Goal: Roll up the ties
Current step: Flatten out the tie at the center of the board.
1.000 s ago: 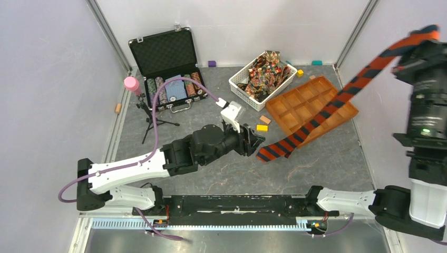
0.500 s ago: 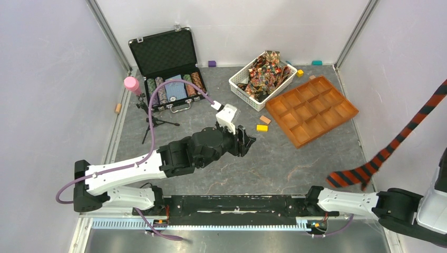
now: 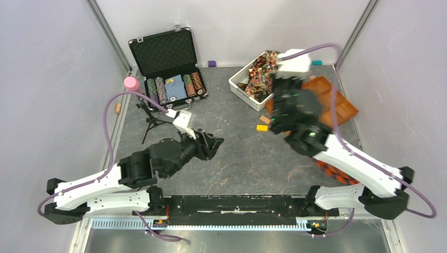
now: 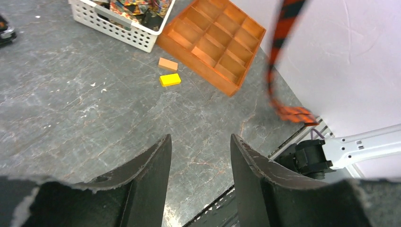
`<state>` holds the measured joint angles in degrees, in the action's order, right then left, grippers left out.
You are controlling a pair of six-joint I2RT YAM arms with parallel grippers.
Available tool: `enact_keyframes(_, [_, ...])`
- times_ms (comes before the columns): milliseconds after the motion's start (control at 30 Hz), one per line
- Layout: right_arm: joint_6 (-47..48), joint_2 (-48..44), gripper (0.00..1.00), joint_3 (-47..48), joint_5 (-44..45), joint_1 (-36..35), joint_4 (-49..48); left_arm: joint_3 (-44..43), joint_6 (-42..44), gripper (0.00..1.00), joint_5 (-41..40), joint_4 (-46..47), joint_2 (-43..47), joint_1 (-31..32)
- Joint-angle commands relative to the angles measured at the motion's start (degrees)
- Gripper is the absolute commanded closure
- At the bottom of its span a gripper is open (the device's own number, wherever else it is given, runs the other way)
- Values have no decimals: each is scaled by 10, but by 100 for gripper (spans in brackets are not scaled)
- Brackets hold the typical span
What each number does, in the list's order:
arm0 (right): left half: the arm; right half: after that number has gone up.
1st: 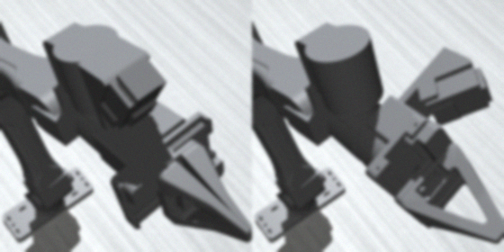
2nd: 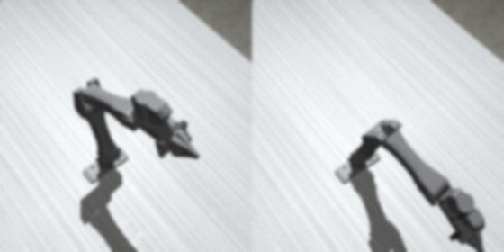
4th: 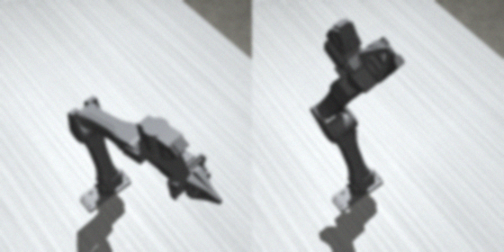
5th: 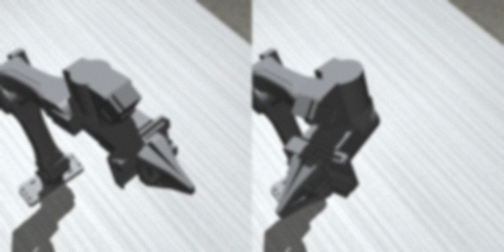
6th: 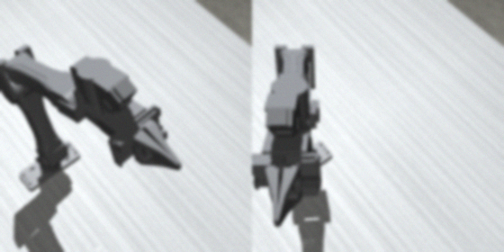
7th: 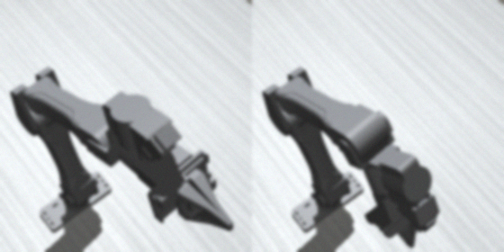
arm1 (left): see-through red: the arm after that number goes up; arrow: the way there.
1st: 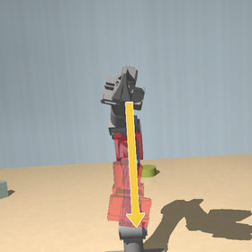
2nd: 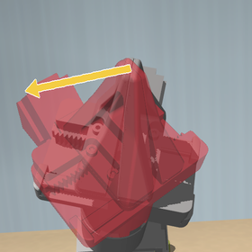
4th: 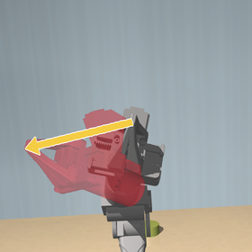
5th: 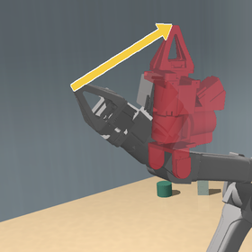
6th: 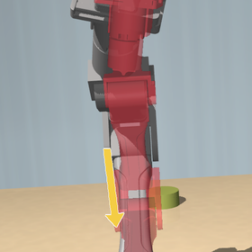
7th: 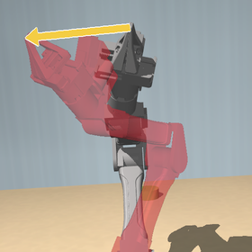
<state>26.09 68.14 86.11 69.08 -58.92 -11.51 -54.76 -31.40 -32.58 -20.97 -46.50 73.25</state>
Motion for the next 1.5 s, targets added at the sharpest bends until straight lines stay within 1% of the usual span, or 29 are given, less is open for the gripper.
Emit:
enact_keyframes(0, [-192,11,100,-139,-25,-2,-47,13,-56,46,-47,-72,48,3])
enact_keyframes(133, [-282,66,100,-276,-41,-2,-158,13,-72,46,-67,-110,73,3])
enact_keyframes(200, [-327,108,100,-307,-52,-2,-190,13,-74,46,-74,-114,83,3])
enact_keyframes(267, [-354,155,100,-318,-68,-2,-218,13,-75,46,-80,-117,89,3])
enact_keyframes(367, [-378,228,100,-301,-115,-2,-236,9,-76,46,-83,-123,90,3])
enact_keyframes(500, [-417,324,100,-243,-175,-2,-206,3,-79,46,-86,-135,90,3])
enact_keyframes(667, [-449,417,99,-167,-264,-3,-175,-3,-85,46,-95,-151,100,3])
enact_keyframes(867, [-471,477,95,-130,-366,-9,-185,-5,-94,46,-99,-168,111,3])
enact_keyframes(1000, [-465,498,88,-117,-433,-21,-204,-6,-97,46,-104,-175,118,3])
enact_keyframes(1033, [-461,507,84,-109,-454,-24,-204,-7,-97,46,-106,-177,119,3])
enact_keyframes(1067, [-456,516,77,-97,-476,-26,-202,-8,-99,46,-110,-181,120,3])
enact_keyframes(1133, [-445,533,56,-71,-536,-29,-192,-10,-103,45,-117,-189,126,3])
enact_keyframes(1233, [-434,533,32,-60,-587,-29,-181,-6,-118,43,-135,-201,142,3])
enact_keyframes(1267, [-426,526,21,-63,-602,-29,-182,-4,-123,42,-142,-204,151,3])
enact_keyframes(1300, [-417,516,13,-67,-615,-29,-183,-2,-127,41,-147,-207,158,3])
enact_keyframes(1400, [-394,480,3,-84,-640,-28,-174,0,-135,37,-163,-217,178,3])
enact_keyframes(1467, [-389,454,2,-103,-654,-27,-171,-2,-139,36,-171,-226,182,3])
